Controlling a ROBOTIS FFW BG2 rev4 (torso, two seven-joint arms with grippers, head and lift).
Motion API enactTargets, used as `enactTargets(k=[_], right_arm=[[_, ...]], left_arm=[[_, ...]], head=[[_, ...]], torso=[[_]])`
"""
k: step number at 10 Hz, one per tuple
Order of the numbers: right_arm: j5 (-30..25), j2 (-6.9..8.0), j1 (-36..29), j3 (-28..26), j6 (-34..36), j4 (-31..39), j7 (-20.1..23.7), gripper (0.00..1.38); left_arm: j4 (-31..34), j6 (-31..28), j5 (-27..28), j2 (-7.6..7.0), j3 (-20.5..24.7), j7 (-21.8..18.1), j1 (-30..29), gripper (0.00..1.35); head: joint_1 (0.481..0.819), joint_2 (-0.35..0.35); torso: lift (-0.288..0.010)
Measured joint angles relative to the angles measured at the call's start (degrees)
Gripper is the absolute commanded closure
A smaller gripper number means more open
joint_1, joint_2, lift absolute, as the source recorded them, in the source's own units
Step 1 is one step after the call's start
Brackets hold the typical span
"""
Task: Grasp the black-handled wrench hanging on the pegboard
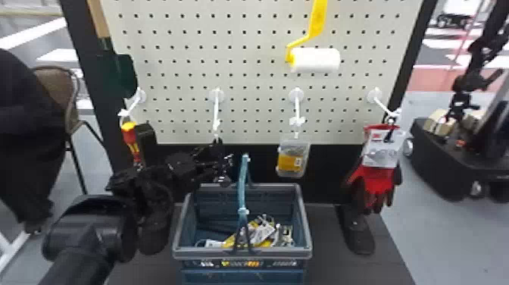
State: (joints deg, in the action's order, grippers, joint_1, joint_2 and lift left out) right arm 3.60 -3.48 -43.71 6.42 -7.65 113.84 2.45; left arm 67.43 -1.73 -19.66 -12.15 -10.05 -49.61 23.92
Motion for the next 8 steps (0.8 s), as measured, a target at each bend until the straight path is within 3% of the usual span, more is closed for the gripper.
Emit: enactTargets(k=[8], right_arm=[[0.1, -0.12, 0.2, 0.0, 0.0, -0.1, 0.1, 0.13]], left_arm=[[0.3, 0.8, 0.0, -0.08, -0.4, -0.1, 0.0, 1.22]], head=[[0.549, 0.0]], torso=[[-0.1]])
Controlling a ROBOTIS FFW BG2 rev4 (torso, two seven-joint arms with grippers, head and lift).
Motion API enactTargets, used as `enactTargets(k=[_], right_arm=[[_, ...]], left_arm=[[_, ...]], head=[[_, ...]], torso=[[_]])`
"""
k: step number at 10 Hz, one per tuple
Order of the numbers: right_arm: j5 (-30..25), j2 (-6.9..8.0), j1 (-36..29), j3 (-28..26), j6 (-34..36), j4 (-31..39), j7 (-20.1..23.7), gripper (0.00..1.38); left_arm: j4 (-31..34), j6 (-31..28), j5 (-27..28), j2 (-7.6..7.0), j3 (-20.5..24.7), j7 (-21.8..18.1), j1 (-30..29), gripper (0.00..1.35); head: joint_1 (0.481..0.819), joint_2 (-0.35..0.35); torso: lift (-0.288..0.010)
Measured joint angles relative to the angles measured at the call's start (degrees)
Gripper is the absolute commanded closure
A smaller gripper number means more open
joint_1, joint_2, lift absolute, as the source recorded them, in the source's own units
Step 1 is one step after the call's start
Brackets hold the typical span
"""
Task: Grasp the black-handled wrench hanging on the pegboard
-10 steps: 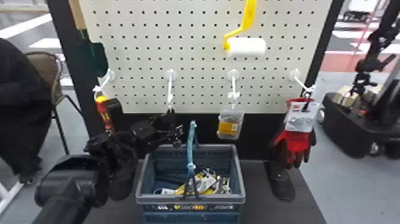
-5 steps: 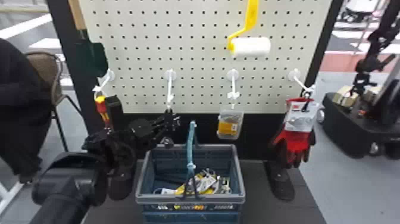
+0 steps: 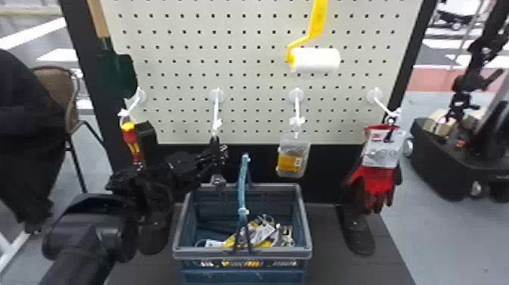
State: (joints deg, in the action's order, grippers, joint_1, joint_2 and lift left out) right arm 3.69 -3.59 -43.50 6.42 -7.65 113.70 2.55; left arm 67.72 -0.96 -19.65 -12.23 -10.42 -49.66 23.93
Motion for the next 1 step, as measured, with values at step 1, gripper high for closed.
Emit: enactTargets(k=[1], right_arm=[[0.0, -0.04, 0.0, 0.0, 0.0, 0.0, 0.0, 0.13]], left_arm=[[0.0, 0.1, -0.1, -0.05, -0.2, 0.0, 0.1, 1.22]], head=[[0.549, 0.0]], torso=[[-0.1]])
